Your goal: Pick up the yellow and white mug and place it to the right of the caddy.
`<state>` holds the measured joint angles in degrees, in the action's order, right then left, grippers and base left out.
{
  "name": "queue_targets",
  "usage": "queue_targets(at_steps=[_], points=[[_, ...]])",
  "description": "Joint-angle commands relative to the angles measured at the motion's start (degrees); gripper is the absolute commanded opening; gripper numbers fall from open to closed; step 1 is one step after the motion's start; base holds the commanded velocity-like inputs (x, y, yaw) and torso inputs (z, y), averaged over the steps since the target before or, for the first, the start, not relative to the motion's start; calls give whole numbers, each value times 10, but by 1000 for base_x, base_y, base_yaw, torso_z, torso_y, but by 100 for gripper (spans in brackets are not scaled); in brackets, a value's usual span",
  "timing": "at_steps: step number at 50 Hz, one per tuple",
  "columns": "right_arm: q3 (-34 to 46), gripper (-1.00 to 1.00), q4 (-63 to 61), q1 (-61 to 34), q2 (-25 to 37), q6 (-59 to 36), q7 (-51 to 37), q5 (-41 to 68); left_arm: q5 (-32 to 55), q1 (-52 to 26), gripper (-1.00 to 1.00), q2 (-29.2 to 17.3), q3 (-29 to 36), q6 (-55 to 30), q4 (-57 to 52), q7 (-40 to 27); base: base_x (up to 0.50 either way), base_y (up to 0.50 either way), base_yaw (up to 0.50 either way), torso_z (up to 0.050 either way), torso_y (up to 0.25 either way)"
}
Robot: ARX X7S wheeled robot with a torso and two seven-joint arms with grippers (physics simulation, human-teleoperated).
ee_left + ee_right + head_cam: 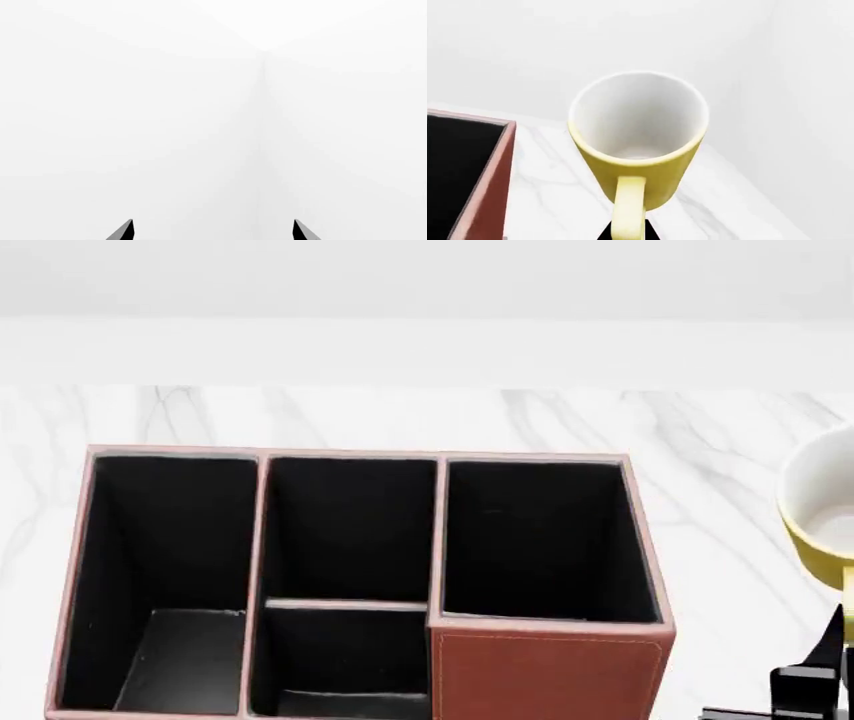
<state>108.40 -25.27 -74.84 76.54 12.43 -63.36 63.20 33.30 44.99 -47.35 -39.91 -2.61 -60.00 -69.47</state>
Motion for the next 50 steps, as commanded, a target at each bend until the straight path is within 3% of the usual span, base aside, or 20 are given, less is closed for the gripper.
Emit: queue_targets(at_steps=[1, 24, 50], points=[[-10, -100, 49, -23, -35, -21, 37, 19, -1, 0, 100, -15, 10, -1, 0, -15, 0, 0, 0, 0, 0], [-12, -100, 135, 10, -83, 9, 95, 60, 1, 0, 100, -26, 17, -3, 0, -27, 0, 0, 0, 0, 0], [-7, -100, 321, 129, -168, 99, 211, 118, 7, 0, 100, -89, 45, -8, 0, -86, 0, 0, 0, 0, 1]])
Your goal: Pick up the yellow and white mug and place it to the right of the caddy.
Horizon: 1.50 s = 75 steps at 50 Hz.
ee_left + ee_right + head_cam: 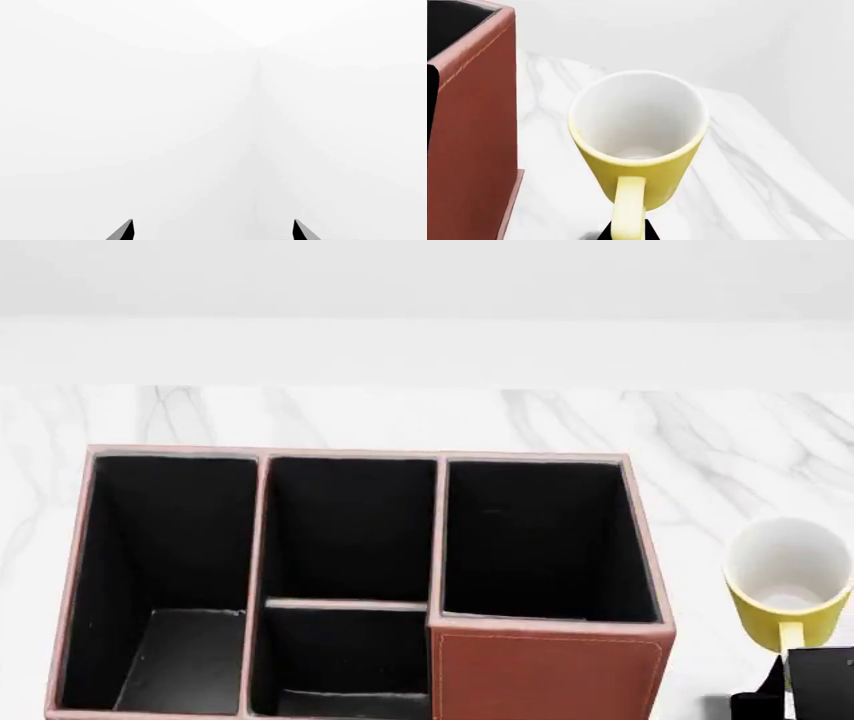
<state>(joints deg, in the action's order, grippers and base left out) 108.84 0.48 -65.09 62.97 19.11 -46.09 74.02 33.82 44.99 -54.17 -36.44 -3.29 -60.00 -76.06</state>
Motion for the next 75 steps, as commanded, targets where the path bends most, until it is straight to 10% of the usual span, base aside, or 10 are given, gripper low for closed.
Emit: queue_targets(at_steps=[1, 75], points=[[-12, -100, 71, 37, -35, 37, 42, 13, 2, 0, 100, -26, 12, -2, 0, -24, 0, 0, 0, 0, 0], [-58, -100, 205, 142, -110, 99, 153, 108, 13, 0, 100, -111, 53, -1, 0, -103, 0, 0, 0, 0, 1]])
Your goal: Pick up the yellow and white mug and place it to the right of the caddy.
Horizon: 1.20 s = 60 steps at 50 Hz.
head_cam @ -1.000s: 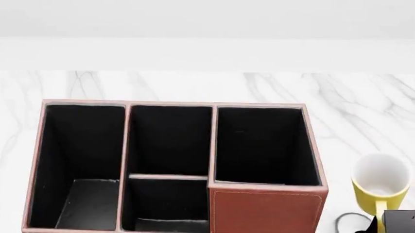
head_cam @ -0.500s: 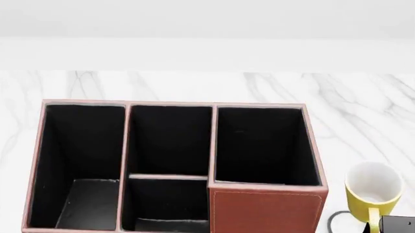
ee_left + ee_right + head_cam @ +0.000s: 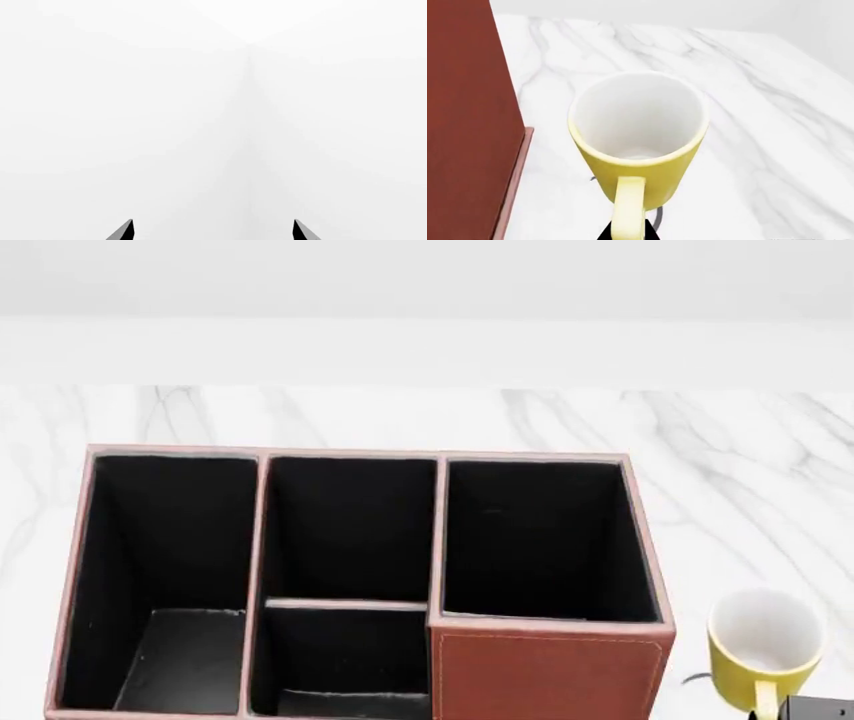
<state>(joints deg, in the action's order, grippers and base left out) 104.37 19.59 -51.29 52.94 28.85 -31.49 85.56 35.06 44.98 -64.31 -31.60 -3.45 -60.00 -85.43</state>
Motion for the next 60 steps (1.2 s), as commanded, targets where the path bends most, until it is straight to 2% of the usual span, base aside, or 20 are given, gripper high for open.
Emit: queue_targets(at_steps=[1, 31, 32, 60], points=[[-13, -100, 15, 5, -10, 2, 8, -8, 1, 0, 100, -11, 5, 0, 0, -10, 0, 0, 0, 0, 0], [-21, -100, 42, 17, -28, -9, 23, 5, 3, 0, 100, -33, 17, 4, 0, -32, 0, 0, 0, 0, 0], [-22, 100, 43, 18, -28, -9, 24, 7, 3, 0, 100, -34, 17, 3, 0, -32, 0, 0, 0, 0, 10], [-29, 100, 37, 27, -22, -3, 20, 2, 2, 0, 100, -35, 18, 3, 0, -33, 0, 0, 0, 1, 0]])
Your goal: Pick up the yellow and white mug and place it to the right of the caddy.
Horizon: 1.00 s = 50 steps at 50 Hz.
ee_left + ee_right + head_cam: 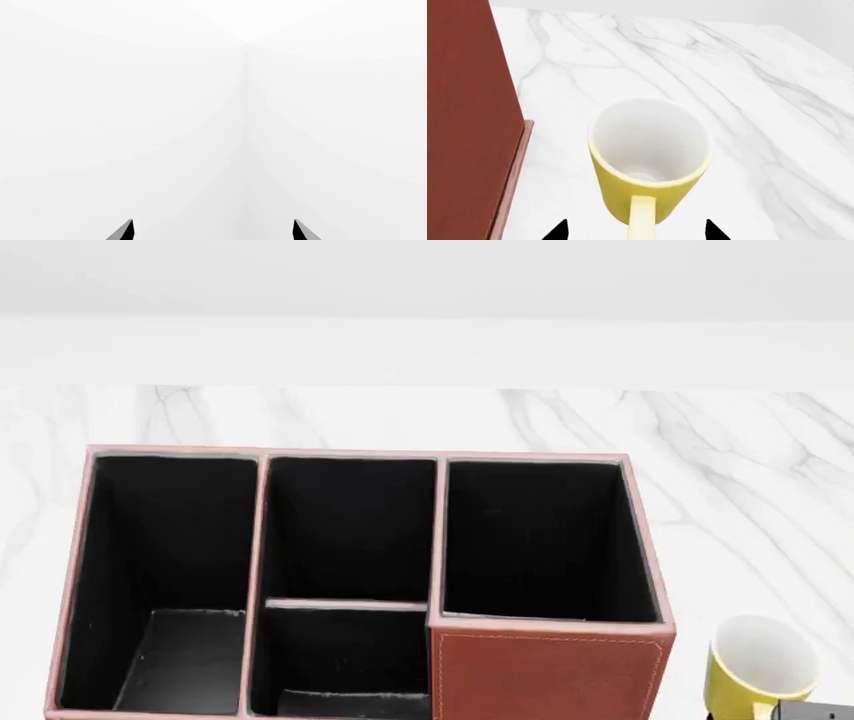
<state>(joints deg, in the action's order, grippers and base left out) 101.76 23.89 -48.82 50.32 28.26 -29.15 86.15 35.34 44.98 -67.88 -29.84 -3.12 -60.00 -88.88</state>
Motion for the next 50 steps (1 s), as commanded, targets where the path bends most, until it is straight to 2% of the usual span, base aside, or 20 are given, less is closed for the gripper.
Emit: queue_targets(at_steps=[1, 6, 9, 16, 23, 34, 35, 50], points=[[-4, 100, -10, 3, 8, 4, -5, -4, -1, 0, 100, 1, 0, 0, 0, 1, 0, 0, 0, 0, 0], [-5, 100, -31, 4, 18, 13, -20, -14, 1, 0, 100, -8, 4, 0, 0, -6, 0, 0, 0, 0, 0], [-2, 100, -63, 5, 41, 24, -40, -30, 0, 0, 100, 4, -3, 0, 0, 5, 0, 0, 0, 0, 0], [0, 100, -153, 2, 96, 57, -102, -87, 2, 0, 100, -13, 5, 2, 0, -9, 0, 0, 0, 0, 0], [-7, 100, -238, -7, 147, 79, -163, -126, 0, 0, 100, -3, 3, 3, 0, -2, 0, 0, 0, 0, 0], [-15, 100, -398, -35, 243, 59, -287, -207, -3, 0, 100, 6, -1, 4, 0, 7, 0, 0, 0, 0, 0], [-15, 100, -416, -44, 251, 34, -301, -215, -3, 0, 100, 10, -3, 3, 0, 10, 0, 0, 0, 0, 0], [-43, 100, -643, -86, 388, -33, -395, -346, -5, 0, 100, 18, -6, 3, 0, 18, 0, 0, 0, 0, 0]])
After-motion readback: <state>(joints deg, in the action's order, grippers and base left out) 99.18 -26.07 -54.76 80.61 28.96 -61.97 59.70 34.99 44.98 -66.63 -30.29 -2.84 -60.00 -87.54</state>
